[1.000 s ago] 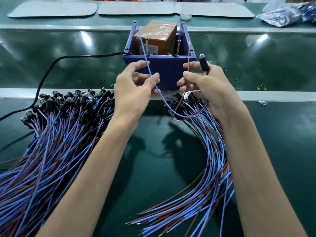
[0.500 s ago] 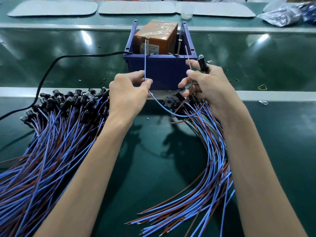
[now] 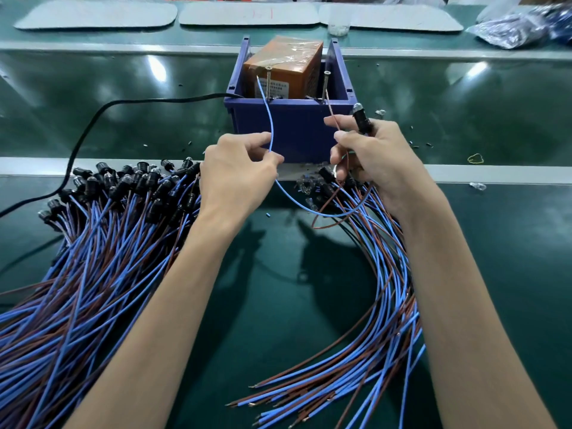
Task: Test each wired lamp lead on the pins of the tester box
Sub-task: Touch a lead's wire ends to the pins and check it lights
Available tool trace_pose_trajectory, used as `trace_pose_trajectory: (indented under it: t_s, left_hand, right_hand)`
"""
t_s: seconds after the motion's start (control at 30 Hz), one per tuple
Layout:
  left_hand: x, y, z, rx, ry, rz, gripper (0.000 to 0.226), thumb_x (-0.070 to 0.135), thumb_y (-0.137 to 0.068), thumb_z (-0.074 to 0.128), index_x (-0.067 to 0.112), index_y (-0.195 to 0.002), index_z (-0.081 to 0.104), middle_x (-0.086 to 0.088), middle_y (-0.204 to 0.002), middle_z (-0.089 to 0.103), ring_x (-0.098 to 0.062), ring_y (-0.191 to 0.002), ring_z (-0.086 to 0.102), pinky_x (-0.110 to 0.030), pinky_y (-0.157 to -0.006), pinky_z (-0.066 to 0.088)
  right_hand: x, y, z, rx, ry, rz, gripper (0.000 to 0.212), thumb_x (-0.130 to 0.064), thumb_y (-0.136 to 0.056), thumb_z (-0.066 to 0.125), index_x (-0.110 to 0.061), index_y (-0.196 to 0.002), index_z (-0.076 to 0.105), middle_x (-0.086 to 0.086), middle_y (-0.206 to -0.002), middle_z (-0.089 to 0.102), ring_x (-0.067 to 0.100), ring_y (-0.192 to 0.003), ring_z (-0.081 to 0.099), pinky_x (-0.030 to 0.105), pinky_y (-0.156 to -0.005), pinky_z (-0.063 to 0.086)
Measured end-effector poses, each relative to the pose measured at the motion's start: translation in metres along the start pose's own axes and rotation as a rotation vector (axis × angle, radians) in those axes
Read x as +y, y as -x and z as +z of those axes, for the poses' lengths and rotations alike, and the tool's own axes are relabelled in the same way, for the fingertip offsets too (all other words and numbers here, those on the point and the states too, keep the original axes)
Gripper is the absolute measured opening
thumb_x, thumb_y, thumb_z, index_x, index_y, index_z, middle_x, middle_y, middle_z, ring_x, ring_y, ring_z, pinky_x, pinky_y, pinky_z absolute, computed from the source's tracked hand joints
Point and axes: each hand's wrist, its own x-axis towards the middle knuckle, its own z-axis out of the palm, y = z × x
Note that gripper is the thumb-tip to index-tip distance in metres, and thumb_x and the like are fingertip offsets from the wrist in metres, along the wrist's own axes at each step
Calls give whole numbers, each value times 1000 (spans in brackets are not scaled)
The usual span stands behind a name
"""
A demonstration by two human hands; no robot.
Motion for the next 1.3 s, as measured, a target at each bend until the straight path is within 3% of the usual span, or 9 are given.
trace_pose_trajectory:
  t_s: [0.13,0.3,0.4,0.5,0.7,1.03,1.3]
  left_hand:
    - [6,5,-1,-17,-33,15,40,31,-65,57,24,-101,75,11,-79,74,-20,-81,71,-37,-86,54]
    - [9,8,-1,-55,-108,30,17,31,-67,59,27,-79,70,12,-76,73,-24,-84,70,-38,-86,54]
    - [10,9,-2,-67,-118,29,27,30,-68,57,28,-90,74,11,-79,74,-22,-87,70,-37,-88,53]
    - [11,10,-2,-71,-121,27,20,29,-70,62,27,-87,73,10,-79,74,-21,-88,70,-36,-89,53]
    - [12,11,0,-72,-135,39,27,22,-78,70,25,-104,74,6,-81,75,-18,-90,70,-35,-91,51]
    - [12,12,2,-85,-122,39,28,21,-78,70,25,-105,74,6,-86,75,-18,-87,71,-35,-91,52]
    - [13,12,2,-88,-135,44,26,21,-77,70,26,-103,75,9,-86,75,-16,-86,71,-33,-90,53]
  right_hand:
    - [2,-2,0,2,29,-9,25,-3,-98,44,-8,-115,62,0,-53,51,9,-36,44,15,-42,38]
    - [3,-4,0,-9,41,-8,25,-2,-97,44,-8,-110,64,-5,-45,47,8,-35,38,14,-40,34]
    - [3,-3,0,-22,42,-16,25,-1,-96,44,-7,-109,66,-6,-45,45,7,-36,36,13,-40,32]
    - [4,-4,0,-31,29,-16,25,-1,-96,45,-6,-108,67,-7,-45,44,8,-41,35,15,-40,31]
    - [5,-4,0,-64,39,-25,24,-2,-96,46,-9,-102,69,-6,-47,43,9,-47,34,15,-41,29]
    - [6,-5,0,-6,30,-39,23,-4,-98,43,-4,-106,65,-5,-45,46,8,-36,36,14,-40,31]
    - [5,-8,-2,97,-34,-33,22,0,-94,40,-7,-95,61,-6,-40,48,9,-36,40,18,-40,35]
